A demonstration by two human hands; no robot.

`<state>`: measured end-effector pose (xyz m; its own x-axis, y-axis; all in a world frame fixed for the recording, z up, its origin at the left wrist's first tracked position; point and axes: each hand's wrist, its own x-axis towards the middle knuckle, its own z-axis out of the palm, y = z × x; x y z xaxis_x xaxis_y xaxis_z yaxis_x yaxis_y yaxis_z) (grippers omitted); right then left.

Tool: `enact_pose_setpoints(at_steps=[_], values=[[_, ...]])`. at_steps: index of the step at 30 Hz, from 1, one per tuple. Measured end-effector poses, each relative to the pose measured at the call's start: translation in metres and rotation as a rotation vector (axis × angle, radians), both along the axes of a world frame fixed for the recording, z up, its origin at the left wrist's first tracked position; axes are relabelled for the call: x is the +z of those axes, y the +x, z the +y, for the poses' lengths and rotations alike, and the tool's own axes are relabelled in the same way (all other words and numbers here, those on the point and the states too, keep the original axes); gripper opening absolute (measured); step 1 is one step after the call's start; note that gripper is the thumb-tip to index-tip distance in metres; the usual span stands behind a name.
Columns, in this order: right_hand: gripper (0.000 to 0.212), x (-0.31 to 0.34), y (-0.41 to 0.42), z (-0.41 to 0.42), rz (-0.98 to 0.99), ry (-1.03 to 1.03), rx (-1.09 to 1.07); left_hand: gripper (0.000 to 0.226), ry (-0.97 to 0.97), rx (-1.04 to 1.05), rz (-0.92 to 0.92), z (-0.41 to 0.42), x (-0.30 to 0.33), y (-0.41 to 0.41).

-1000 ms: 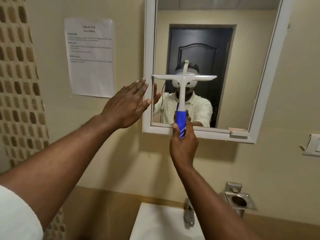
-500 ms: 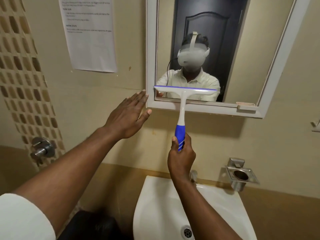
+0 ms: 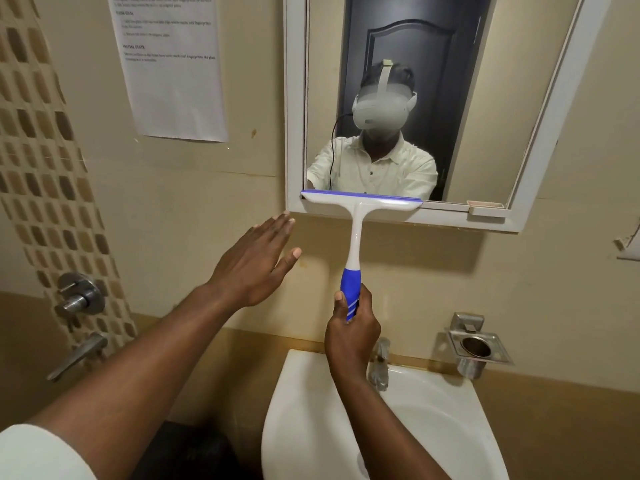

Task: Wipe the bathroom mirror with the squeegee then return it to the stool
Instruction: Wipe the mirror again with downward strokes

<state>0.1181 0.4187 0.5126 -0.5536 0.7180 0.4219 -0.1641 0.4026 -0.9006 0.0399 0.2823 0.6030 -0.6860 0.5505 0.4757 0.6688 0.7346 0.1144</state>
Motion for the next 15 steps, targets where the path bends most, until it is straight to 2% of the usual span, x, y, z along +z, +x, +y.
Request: enact_pose_setpoints(at_steps=[15], values=[[0.036, 0.006, 0.006, -0.002, -0.018, -0.025, 0.032, 0.070, -0.019, -0.020, -0.017, 0.018, -0.012, 0.013]])
